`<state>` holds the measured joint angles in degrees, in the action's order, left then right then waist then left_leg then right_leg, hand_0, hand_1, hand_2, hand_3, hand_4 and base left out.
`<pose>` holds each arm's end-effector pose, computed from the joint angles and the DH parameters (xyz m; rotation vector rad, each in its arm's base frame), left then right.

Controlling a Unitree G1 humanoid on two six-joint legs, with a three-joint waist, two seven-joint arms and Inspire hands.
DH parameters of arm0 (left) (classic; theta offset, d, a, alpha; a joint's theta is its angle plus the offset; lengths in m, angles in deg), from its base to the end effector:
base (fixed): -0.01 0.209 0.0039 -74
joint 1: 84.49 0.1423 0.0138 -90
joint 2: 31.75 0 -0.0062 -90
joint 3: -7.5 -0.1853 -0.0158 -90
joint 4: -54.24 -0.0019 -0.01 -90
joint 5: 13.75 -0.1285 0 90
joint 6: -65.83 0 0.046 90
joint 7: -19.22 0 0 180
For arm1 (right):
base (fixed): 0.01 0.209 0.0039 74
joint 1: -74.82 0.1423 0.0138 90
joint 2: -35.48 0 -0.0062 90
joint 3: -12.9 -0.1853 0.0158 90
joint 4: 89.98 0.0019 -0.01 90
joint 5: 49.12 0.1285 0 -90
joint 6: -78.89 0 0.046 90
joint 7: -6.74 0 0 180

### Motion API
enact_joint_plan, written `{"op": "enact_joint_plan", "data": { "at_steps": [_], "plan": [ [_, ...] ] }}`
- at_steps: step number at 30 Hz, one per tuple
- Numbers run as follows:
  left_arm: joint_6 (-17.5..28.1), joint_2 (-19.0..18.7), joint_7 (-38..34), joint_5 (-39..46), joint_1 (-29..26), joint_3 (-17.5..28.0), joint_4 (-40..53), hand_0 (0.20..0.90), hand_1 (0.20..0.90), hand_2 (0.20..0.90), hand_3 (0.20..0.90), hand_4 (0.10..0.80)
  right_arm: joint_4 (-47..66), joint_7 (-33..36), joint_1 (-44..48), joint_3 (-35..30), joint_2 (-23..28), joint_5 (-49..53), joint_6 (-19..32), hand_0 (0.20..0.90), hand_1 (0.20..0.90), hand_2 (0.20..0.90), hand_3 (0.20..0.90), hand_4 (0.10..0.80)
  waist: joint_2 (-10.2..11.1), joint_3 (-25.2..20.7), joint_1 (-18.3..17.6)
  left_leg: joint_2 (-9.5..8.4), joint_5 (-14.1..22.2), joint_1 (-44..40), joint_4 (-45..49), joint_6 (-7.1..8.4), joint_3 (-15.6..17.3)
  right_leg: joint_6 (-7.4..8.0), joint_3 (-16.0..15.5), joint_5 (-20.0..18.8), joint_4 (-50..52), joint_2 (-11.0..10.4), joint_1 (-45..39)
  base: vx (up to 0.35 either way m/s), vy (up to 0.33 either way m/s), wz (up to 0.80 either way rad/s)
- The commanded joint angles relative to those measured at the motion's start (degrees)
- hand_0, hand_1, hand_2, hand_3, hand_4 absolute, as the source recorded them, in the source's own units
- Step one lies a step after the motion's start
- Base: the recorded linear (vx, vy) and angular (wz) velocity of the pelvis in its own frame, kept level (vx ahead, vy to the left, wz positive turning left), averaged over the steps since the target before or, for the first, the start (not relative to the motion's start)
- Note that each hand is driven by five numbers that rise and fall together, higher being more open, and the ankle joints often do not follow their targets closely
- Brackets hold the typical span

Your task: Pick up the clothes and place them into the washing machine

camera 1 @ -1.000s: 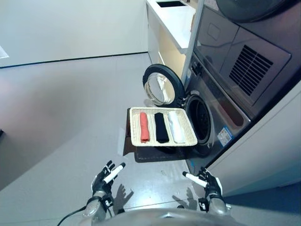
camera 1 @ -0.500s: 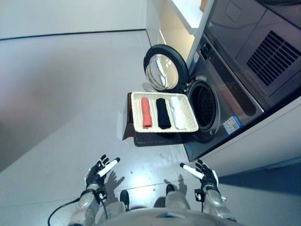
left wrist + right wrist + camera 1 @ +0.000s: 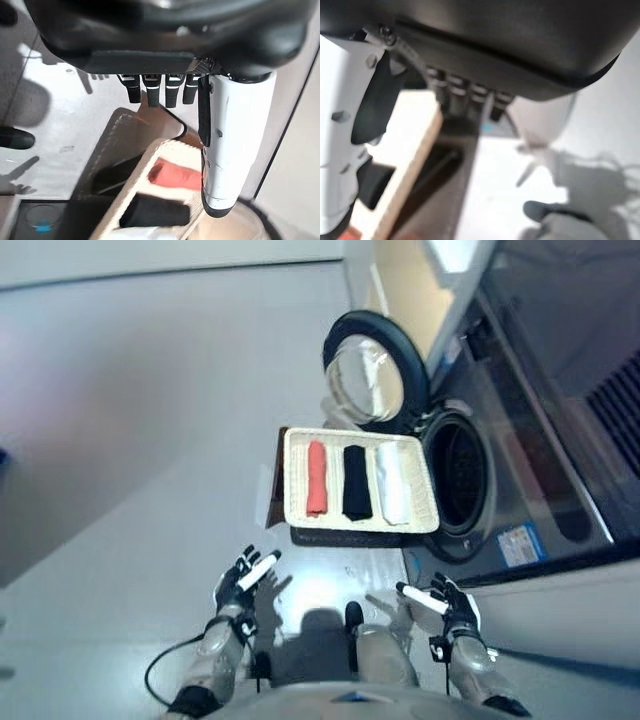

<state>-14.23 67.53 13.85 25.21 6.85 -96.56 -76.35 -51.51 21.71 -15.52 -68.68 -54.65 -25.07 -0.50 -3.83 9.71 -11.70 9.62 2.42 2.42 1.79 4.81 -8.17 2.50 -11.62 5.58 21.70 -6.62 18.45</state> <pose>0.1393 0.1545 -0.0700 -0.4118 0.6181 0.1957 0.1235 -0.2229 -0.0779 -0.0440 0.7168 -0.4325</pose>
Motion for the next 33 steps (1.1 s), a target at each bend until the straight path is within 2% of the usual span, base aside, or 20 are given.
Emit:
{"op": "enact_joint_plan", "data": {
  "at_steps": [1,3,5,8,9,10,11,12,15,16,17,19,20,22,25,26,28,29,30,33],
  "plan": [
    [4.2,-2.2,-0.9,0.4,-0.2,0.8,3.9,0.900,0.900,0.900,0.900,0.800,1.1,1.2,3.6,-1.8,-0.8,2.5,5.8,0.900,0.900,0.900,0.900,0.800,-0.2,-0.7,0.5,4.23,-9.1,-14.0,2.4,2.73,5.9,4.22,3.1,-11.7,-12.4,0.5,2.8,0.138,-0.206,0.41],
    [4.2,-2.0,-1.3,0.3,-0.6,0.8,2.9,0.900,0.900,0.900,0.900,0.800,0.6,1.1,3.4,-1.2,-1.2,2.9,5.9,0.900,0.900,0.900,0.900,0.800,-0.1,-1.2,0.7,5.20,-12.1,-13.2,5.6,2.67,5.8,2.78,3.3,-10.0,-12.0,2.6,1.9,0.143,-0.236,0.09],
    [4.3,-1.7,-1.7,0.4,-1.4,0.8,2.5,0.900,0.900,0.900,0.900,0.800,0.5,1.0,2.9,-0.9,-1.4,3.1,5.9,0.900,0.900,0.900,0.900,0.800,1.1,-0.8,1.4,5.48,-14.8,-9.9,14.1,1.70,5.6,0.62,4.5,-8.3,-12.3,4.5,-1.3,0.179,-0.310,-0.08],
    [3.8,-1.7,-1.7,-0.2,-2.0,-0.1,3.0,0.900,0.900,0.900,0.900,0.800,-0.4,1.3,2.4,-1.4,-1.2,3.6,6.0,0.900,0.900,0.900,0.900,0.800,3.4,0.3,2.6,3.38,-15.4,-4.7,22.5,0.03,6.1,-1.01,5.9,-6.8,-13.5,5.1,-6.3,0.201,-0.273,-0.09],
    [3.6,-1.6,-1.8,-0.6,-2.6,-0.7,3.1,0.900,0.900,0.900,0.900,0.800,-0.5,1.8,2.7,-1.9,-0.9,4.1,6.2,0.900,0.900,0.900,0.900,0.800,4.4,1.5,4.3,0.87,-11.6,1.0,23.0,-1.18,6.6,-0.96,7.5,-6.1,-14.1,5.0,-9.0,0.179,-0.152,0.01],
    [3.6,-1.6,-1.8,-0.6,-2.7,-0.7,3.1,0.900,0.900,0.900,0.900,0.800,-0.5,1.8,2.8,-2.0,-0.9,4.1,6.2,0.900,0.900,0.900,0.900,0.800,4.6,1.3,4.2,0.70,-11.8,1.1,22.8,-1.23,6.5,-0.93,7.5,-6.2,-14.2,4.8,-8.9,0.180,-0.091,0.09],
    [3.6,-1.6,-2.0,-0.7,-2.7,-0.8,3.1,0.900,0.900,0.900,0.900,0.800,-0.3,2.0,2.9,-2.0,-0.8,4.2,6.3,0.900,0.900,0.900,0.900,0.800,5.3,2.0,5.1,-0.33,-9.4,4.1,23.0,-1.84,6.9,-0.85,8.6,-5.7,-14.7,4.8,-10.5,0.101,-0.039,-0.18],
    [3.7,-1.7,-2.2,-0.7,-2.8,-0.7,3.1,0.900,0.900,0.900,0.900,0.800,-0.5,2.2,3.1,-1.9,-0.9,4.3,6.4,0.900,0.900,0.900,0.900,0.800,6.1,2.3,5.6,-1.09,-9.1,7.4,21.4,-1.85,7.3,-0.69,9.4,-5.7,-15.2,4.4,-11.2,0.111,-0.032,-0.24],
    [3.9,-1.8,-2.5,-0.3,-2.6,-0.3,2.7,0.900,0.900,0.900,0.900,0.800,-0.5,2.6,3.6,-1.9,-0.7,4.2,6.6,0.900,0.900,0.900,0.900,0.800,6.3,3.2,7.3,-1.22,-8.2,11.5,17.8,-1.22,7.6,-0.29,11.2,-4.4,-15.3,4.7,-13.4,0.195,0.036,-0.16],
    [4.1,-2.0,-2.7,-0.2,-2.2,0.1,2.5,0.900,0.900,0.900,0.900,0.800,-0.4,2.8,3.7,-1.5,-0.6,3.7,6.6,0.900,0.900,0.900,0.900,0.800,5.5,3.2,8.9,-2.28,-10.0,14.4,10.1,-0.77,6.2,-0.22,12.9,-3.4,-15.9,6.1,-15.4,0.277,0.074,-0.18],
    [4.1,-2.0,-2.7,-0.2,-2.1,0.1,2.5,0.900,0.900,0.900,0.900,0.800,-0.4,2.8,3.6,-1.4,-0.6,3.7,6.6,0.900,0.900,0.900,0.900,0.800,5.8,3.6,9.0,-2.47,-9.9,13.5,9.6,-0.81,6.5,-0.19,13.0,-3.1,-15.8,5.8,-16.0,0.352,0.084,-0.30],
    [4.2,-1.8,-2.6,-0.2,-0.8,0.8,1.7,0.900,0.900,0.900,0.900,0.800,-1.2,2.8,3.6,-1.2,-0.6,2.8,6.4,0.900,0.900,0.900,0.900,0.800,4.1,3.5,11.3,-3.77,-15.6,16.5,1.2,0.19,3.9,-0.13,15.9,-1.4,-16.8,7.8,-20.0,0.358,0.072,-0.45],
    [4.3,-1.9,-2.6,-0.2,-0.7,0.8,1.7,0.900,0.900,0.900,0.900,0.800,-1.3,2.8,3.6,-1.2,-0.7,2.8,6.5,0.900,0.900,0.900,0.900,0.800,4.4,3.7,11.3,-4.01,-15.6,16.0,0.8,0.15,4.1,-0.11,15.9,-1.2,-16.8,7.5,-20.4,0.347,0.062,-0.62],
    [4.2,-1.5,-2.3,0.3,0.9,1.9,1.2,0.900,0.900,0.900,0.900,0.800,-1.6,2.7,3.6,-1.2,-0.6,1.7,6.0,0.900,0.900,0.900,0.900,0.800,3.5,3.0,12.6,-4.80,-17.8,16.5,-3.0,0.89,5.1,0.04,18.6,0.1,-18.6,7.8,-24.4,0.327,0.085,-0.82],
    [4.5,-1.4,-2.3,0.7,2.1,2.8,1.6,0.900,0.900,0.900,0.900,0.800,-1.9,2.4,3.6,-1.2,-0.7,1.1,5.8,0.900,0.900,0.900,0.900,0.800,3.2,2.2,13.6,-5.29,-18.3,16.5,-2.9,0.94,5.5,0.53,20.6,1.0,-20.3,7.0,-27.4,0.295,0.140,-1.08],
    [4.5,-1.3,-2.2,1.3,2.5,2.9,1.3,0.900,0.900,0.900,0.900,0.800,-1.9,2.0,3.7,-1.1,-1.1,1.2,5.6,0.900,0.900,0.900,0.900,0.800,3.3,1.2,13.7,-5.44,-16.9,15.8,-2.5,0.01,6.5,1.12,21.5,2.0,-21.1,5.5,-28.8,0.258,0.162,-0.48],
    [4.7,-1.2,-2.3,1.4,2.4,2.6,1.3,0.900,0.900,0.900,0.900,0.800,-1.9,2.1,3.8,-1.2,-1.5,1.3,5.6,0.900,0.900,0.900,0.900,0.800,3.5,0.6,13.6,-5.88,-16.6,15.5,-2.5,-0.63,7.5,1.95,21.4,2.3,-21.2,4.0,-29.5,0.260,0.214,-0.41],
    [4.8,-1.4,-2.4,1.3,1.1,2.4,0.1,0.900,0.900,0.900,0.900,0.800,-3.6,2.3,5.1,-1.6,-2.0,2.3,5.5,0.900,0.900,0.900,0.900,0.800,3.9,-0.4,13.4,-6.56,-14.8,15.8,-0.1,-1.82,9.0,3.54,21.5,1.5,-19.7,1.7,-29.0,0.259,0.223,-0.42],
    [4.8,-1.5,-2.4,1.3,1.0,2.4,0.0,0.900,0.900,0.900,0.900,0.800,-3.7,2.3,5.1,-1.6,-2.0,2.3,5.6,0.900,0.900,0.900,0.900,0.800,4.0,-0.4,13.4,-6.62,-14.6,15.9,0.1,-1.86,9.2,3.58,21.6,1.6,-19.7,1.5,-29.0,0.255,0.191,-0.32],
    [5.4,-2.9,-2.8,1.5,-0.2,3.1,1.2,0.900,0.900,0.900,0.900,0.800,-2.4,1.9,6.7,-0.6,-2.3,1.3,5.0,0.900,0.900,0.900,0.900,0.800,4.9,-1.3,13.6,-7.46,-11.7,15.4,2.3,-3.77,12.0,6.02,22.6,-3.4,-15.0,-1.2,-26.7,0.193,0.143,-0.31]
  ]
}}
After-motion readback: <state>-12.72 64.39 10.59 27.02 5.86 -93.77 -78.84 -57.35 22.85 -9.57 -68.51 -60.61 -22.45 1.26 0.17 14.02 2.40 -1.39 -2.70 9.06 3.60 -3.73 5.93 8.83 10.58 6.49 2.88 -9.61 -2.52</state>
